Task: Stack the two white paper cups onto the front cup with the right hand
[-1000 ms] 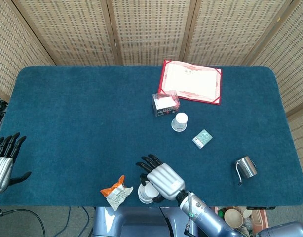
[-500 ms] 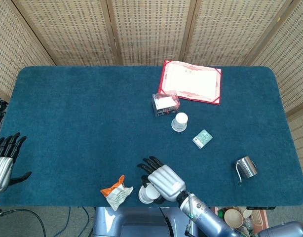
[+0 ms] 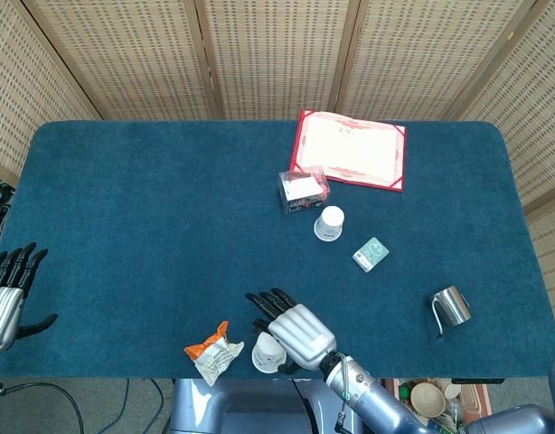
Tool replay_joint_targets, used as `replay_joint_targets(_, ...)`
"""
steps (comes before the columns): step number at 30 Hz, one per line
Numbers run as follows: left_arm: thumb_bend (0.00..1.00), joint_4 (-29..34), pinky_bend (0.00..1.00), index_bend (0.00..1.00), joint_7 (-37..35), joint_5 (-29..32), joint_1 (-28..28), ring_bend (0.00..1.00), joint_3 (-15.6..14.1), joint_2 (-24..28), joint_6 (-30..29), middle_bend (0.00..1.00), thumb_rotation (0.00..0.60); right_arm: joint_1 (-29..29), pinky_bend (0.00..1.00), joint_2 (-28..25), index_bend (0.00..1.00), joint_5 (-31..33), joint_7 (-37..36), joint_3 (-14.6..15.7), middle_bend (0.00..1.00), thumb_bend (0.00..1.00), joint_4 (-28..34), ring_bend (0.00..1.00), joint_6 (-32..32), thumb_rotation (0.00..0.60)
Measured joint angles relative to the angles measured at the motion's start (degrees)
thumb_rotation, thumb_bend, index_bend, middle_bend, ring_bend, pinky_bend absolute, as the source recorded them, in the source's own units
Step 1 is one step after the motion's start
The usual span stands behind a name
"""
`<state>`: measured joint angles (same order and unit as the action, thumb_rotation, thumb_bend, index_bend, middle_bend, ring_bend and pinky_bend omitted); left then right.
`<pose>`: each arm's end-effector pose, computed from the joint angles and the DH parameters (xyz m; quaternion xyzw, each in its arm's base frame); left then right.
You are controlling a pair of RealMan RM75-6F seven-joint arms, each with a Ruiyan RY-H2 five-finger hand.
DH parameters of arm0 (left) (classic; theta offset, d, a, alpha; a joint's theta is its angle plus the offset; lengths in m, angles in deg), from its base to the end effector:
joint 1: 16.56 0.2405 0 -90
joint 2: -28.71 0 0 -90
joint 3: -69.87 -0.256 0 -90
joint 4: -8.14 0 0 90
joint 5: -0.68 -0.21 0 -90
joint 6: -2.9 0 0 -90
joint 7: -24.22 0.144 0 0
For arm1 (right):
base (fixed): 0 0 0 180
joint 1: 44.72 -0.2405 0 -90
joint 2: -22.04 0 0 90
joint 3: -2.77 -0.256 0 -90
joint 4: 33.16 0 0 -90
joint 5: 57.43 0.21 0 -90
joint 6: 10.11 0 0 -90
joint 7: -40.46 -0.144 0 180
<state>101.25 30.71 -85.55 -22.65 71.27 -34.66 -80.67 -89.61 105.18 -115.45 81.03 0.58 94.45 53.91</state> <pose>-0.3085 0.1820 0.1548 -0.6309 -0.3598 -0.3478 0.5929 -0.0381 -0.2068 0.0057 0.8024 -0.3890 0.3827 0.2415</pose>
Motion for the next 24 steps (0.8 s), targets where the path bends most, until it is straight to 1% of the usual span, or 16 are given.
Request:
replay_joint_targets(8,0.17,0.0,0.00,0.00,0.1,-0.1,0.0,0.00,0.0,0.0,-0.1,0.00,0.600,0.4,0.00,0.2,0.27,-0.8,-0.5,0.1,0.00,0.06,-0.7,0.00,0.8,0.600)
replay_joint_targets(13,0.16,-0.1,0.00,0.00,0.0,0.0,0.0,0.00,0.0,-0.1,-0.2,0.00,0.600,0.7,0.00,-0.6,0.27,-0.8,-0.7,-0.1,0.00,0.06,-1.2,0.00,1.6,0.600)
replay_joint_targets(18,0.16,-0.1,0.00,0.00,0.1,-0.1,0.0,0.00,0.0,-0.1,-0.2,0.00,0.600,1.3,0.00,-2.8,0.27,-1.1,-1.7,-1.3,0.00,0.06,-2.3,0.00,3.0,0.600)
replay_joint_targets(24,0.17,-0.1,0.00,0.00,0.4,-0.2,0.0,0.00,0.0,-0.3,-0.2,0.00,0.600,2.1,0.00,-4.7,0.25,-1.0,-3.0,-3.3,0.00,0.06,-6.3,0.00,5.2,0.600)
